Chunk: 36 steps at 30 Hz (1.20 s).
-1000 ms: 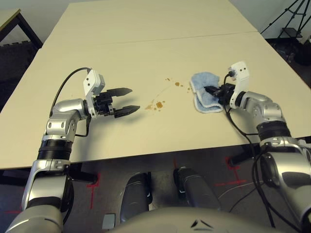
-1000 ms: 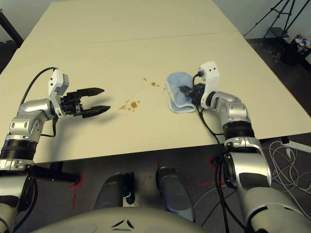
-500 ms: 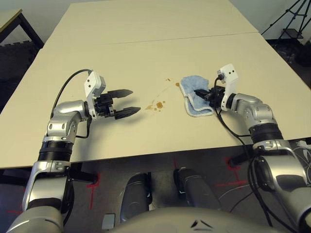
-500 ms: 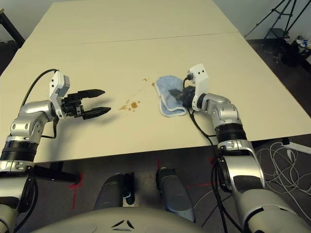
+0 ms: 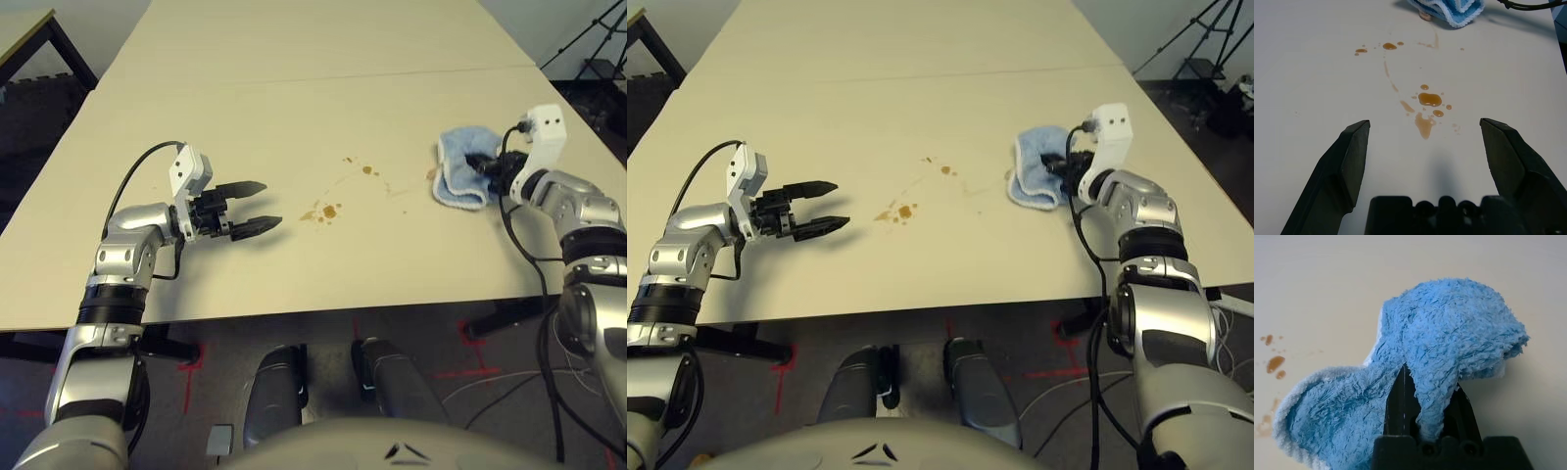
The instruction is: Wipe the water off the table with a rag.
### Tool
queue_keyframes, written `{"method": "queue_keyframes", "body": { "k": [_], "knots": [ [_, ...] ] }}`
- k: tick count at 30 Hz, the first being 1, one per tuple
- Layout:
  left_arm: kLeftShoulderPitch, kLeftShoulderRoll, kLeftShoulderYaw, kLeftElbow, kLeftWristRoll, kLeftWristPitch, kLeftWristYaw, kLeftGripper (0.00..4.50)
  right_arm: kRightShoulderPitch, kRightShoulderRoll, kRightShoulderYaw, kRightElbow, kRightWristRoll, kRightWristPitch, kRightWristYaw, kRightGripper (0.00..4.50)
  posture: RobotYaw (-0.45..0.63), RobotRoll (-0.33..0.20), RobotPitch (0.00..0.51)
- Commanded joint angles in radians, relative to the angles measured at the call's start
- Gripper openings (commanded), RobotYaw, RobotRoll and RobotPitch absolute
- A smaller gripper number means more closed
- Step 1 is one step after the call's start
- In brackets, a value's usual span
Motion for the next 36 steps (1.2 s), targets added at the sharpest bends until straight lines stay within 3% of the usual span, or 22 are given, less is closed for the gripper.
{"method": "queue_keyframes", "body": {
  "k": [1, 10, 23, 36],
  "knots": [
    [-0.015, 0.013, -0.001, 0.028, 0.018, -0.016, -0.013, 4.50, -0.017, 0.062, 0.011, 0.030, -0.009, -0.038, -0.045, 0.00, -0.27, 0.000, 0.113],
    [0.010, 0.038, 0.006, 0.003, 0.008, -0.001, -0.026, 4.50, -0.079, 0.180, 0.062, 0.167, -0.080, -0.114, -0.120, 0.00, -0.24, 0.000, 0.107],
    [0.037, 0.046, 0.006, -0.029, 0.004, 0.011, -0.019, 4.50, -0.081, 0.202, 0.090, 0.220, -0.110, -0.138, -0.096, 0.00, -0.23, 0.000, 0.108],
    [0.071, 0.047, 0.013, -0.085, -0.006, 0.032, -0.008, 4.50, -0.168, 0.359, 0.157, 0.289, -0.185, -0.172, -0.097, 0.00, -0.20, 0.000, 0.117]
  ]
}}
